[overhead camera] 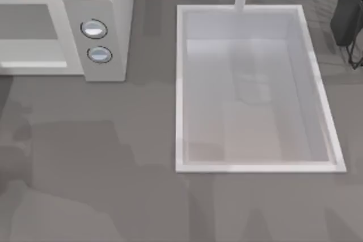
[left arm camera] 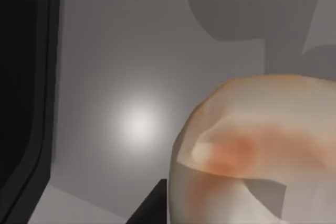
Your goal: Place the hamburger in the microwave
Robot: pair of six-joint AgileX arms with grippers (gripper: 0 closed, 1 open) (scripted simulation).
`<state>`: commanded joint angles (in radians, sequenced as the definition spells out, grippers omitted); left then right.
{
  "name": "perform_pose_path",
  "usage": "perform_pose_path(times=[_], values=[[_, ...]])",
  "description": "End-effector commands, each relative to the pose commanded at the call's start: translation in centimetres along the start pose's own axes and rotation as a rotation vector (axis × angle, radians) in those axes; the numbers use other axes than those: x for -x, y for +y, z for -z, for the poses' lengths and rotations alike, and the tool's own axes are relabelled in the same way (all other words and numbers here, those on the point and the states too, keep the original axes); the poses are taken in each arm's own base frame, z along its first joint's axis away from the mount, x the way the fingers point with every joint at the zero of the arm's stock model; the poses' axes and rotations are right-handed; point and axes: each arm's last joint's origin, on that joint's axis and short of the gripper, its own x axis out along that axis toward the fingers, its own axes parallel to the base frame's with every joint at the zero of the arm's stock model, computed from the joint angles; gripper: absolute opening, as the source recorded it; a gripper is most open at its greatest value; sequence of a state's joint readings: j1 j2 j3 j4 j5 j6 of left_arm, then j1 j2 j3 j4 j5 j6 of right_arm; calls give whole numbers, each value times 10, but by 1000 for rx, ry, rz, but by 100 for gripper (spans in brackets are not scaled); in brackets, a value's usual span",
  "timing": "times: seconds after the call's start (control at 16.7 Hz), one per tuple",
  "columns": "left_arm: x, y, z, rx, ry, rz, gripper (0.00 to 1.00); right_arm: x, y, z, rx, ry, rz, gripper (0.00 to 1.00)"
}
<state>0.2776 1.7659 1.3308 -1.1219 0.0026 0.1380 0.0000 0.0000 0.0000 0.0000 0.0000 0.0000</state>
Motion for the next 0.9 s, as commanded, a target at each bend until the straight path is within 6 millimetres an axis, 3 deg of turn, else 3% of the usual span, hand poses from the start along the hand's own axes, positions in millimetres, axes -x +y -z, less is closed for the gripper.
perform_pose_path(times=[0.42, 0.9], values=[[-28, -4, -17, 0, -169, -9, 0, 0, 0, 0, 0, 0, 0, 100], [-81, -13, -49, -8, -620, 6, 0, 0, 0, 0, 0, 0, 0, 100]])
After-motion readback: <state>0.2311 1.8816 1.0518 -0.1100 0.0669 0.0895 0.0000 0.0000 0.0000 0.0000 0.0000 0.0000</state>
